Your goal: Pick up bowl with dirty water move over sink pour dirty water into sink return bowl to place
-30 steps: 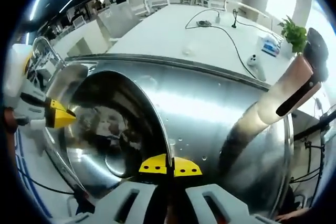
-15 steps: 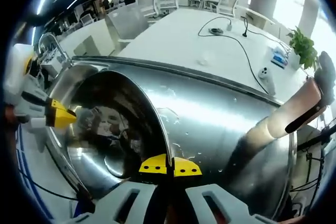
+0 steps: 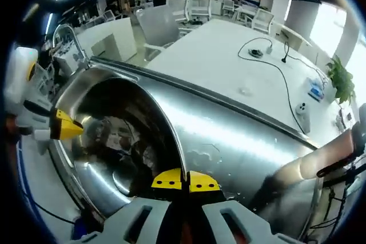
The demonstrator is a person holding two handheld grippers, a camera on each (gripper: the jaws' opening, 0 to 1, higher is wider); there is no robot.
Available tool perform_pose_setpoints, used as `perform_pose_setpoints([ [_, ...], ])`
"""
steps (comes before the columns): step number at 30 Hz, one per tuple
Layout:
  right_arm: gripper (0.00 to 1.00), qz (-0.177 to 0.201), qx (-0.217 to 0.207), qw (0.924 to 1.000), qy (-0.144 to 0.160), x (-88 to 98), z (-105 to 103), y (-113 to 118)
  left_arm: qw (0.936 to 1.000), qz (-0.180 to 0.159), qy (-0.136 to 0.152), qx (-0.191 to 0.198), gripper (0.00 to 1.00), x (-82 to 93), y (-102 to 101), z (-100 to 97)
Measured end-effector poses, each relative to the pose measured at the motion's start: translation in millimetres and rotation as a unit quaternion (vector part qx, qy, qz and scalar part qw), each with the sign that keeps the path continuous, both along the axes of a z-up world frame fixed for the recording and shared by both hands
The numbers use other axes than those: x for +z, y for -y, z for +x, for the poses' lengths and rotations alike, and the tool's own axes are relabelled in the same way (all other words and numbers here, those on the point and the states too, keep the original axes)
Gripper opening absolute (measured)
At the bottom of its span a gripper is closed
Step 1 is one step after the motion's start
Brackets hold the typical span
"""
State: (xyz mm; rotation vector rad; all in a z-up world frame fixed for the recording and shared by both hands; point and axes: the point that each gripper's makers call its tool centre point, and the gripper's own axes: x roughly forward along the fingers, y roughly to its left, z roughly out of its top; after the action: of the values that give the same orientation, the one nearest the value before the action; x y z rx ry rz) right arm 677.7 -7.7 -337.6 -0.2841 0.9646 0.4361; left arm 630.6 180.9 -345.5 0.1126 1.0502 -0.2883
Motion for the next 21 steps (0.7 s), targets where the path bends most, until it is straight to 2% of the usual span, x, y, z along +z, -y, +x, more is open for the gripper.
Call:
perform_pose_setpoints([
  [5,0.0,-0.007,0.029,0.9995,0.006,2.1,5,-33,0.9996,-0.004,0.006,0.026,0.0,-2.0,-30,-7.5],
  [13,0.0,0.0,0.066,0.9977,0.019,15.7,11,-84,0.997,0.0,0.032,0.07,0.0,14.6,-77,-16.4],
  [21,0.0,0.002,0.096,0.9948,0.033,28.2,19,-133,0.9933,0.007,0.044,0.106,0.0,25.2,-121,-22.9],
])
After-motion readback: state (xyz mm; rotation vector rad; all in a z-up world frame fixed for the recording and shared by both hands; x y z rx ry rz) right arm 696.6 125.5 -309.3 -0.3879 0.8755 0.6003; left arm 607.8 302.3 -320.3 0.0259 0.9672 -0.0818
